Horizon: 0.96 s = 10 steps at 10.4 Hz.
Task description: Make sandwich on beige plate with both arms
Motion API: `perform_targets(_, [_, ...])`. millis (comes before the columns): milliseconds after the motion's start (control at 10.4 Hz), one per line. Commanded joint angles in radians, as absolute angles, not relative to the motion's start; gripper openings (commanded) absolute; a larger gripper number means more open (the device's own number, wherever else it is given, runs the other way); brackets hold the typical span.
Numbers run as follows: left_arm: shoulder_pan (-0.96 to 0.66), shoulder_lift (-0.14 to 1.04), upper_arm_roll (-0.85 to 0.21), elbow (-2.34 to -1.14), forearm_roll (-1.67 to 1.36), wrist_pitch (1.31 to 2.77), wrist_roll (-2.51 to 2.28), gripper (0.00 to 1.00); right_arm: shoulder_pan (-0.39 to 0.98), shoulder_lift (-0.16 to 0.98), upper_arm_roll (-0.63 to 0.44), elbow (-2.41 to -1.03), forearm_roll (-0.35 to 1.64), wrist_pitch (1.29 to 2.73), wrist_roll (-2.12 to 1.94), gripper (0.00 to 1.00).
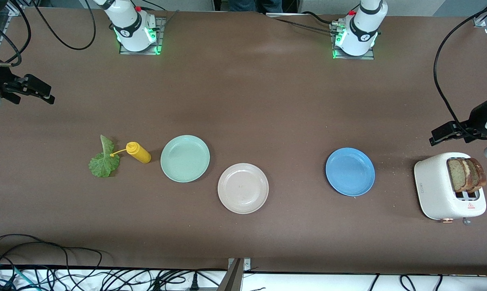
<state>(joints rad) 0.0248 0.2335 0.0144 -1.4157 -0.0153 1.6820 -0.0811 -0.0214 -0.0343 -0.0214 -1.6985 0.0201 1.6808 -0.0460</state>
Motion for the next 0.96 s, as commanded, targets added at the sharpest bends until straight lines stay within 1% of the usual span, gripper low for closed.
perform_targets(0, [0.025, 0.236, 0.014, -1.411, 0.012, 1.677, -0.083, 1.00, -0.020, -0.031, -0.018, -1.675, 0.020, 1.666, -0.048, 1.00])
perform_targets(862, [0.020, 0.249, 0.014, -1.411, 0.012, 1.677, -0.086, 1.00, -0.021, -0.029, -0.020, -1.675, 0.021, 1.669, -0.052, 1.00])
